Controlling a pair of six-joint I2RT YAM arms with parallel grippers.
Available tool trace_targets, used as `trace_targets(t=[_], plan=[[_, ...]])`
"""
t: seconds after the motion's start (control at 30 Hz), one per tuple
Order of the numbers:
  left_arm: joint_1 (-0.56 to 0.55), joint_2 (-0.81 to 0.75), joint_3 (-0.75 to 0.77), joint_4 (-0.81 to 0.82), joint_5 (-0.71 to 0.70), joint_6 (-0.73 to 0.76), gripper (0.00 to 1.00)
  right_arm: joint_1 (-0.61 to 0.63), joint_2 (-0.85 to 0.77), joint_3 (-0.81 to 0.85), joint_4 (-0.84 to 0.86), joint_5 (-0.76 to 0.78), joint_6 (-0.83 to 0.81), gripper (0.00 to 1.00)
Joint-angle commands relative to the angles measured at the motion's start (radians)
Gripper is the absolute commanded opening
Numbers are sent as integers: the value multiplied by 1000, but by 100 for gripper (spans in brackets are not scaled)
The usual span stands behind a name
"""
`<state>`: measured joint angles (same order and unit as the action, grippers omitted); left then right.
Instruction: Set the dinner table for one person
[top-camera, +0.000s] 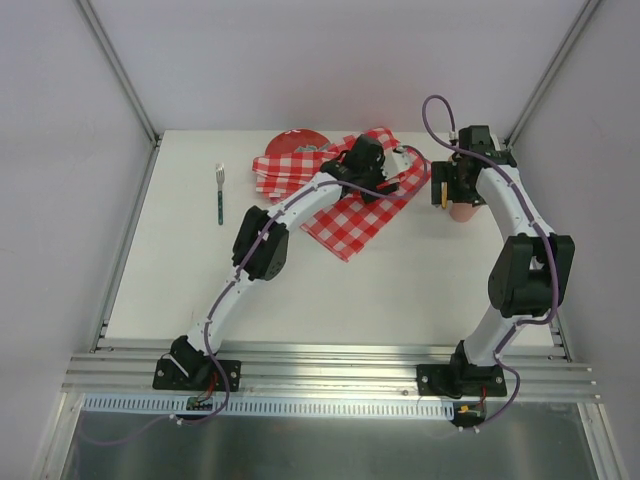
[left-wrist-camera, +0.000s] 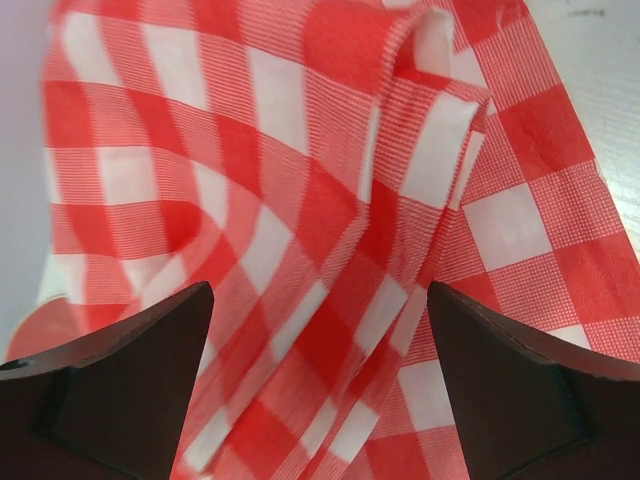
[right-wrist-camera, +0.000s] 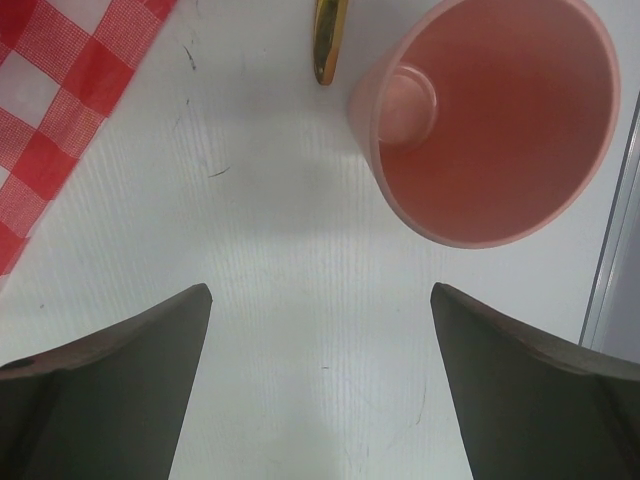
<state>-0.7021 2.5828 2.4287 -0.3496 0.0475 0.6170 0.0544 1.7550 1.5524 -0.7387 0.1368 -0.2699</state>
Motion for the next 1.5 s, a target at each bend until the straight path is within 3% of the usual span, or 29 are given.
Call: trace_targets(t=[0.0,0.07,0.1,0.17,0.3,0.33,0.47,0.5,0.63,0.77,0.97,1.07,1.3,1.47], plan=[[-10,33,41,8,49,-25,89,-10,-23,0,10,6,14,97],[-11,40,40,8,54,-36,79,-11,-26,3,12,15,11,97],[-10,42,38,6,58,-36,48,-13,-26,2,13,17,11,97],[-7,39,39,8,31,-52,0,-16,-32,-5,13,23,11,97],[26,-84,-75,3,-64,-173,0,-18,-48,-29,18,18,15,97],[33,-129,-186,-3,-70,-216,0,-18,-51,-35,21,15,17,97],[58,-457,-446,-69,-68,-266,0,-19,-52,-60,12,-73,5,97],[70,-517,-488,-107,-57,-296,0,-21,-52,-69,12,-119,-20,97],[72,-769,-666,-218,-11,-336,0,-19,-46,-141,67,-574,-112,97],[61,-912,-711,-276,-31,-320,0,24,101,7,47,-678,-49,97],[72,-863,-679,-276,-34,-278,0,152,233,167,22,-864,-18,97],[81,-808,-631,-276,-8,-286,0,225,210,144,10,-934,4,97],[145,-597,-433,-281,69,-309,0,260,-39,-92,48,-763,20,97],[196,-327,-55,-282,49,-289,0,211,-179,-183,0,-683,-32,97]])
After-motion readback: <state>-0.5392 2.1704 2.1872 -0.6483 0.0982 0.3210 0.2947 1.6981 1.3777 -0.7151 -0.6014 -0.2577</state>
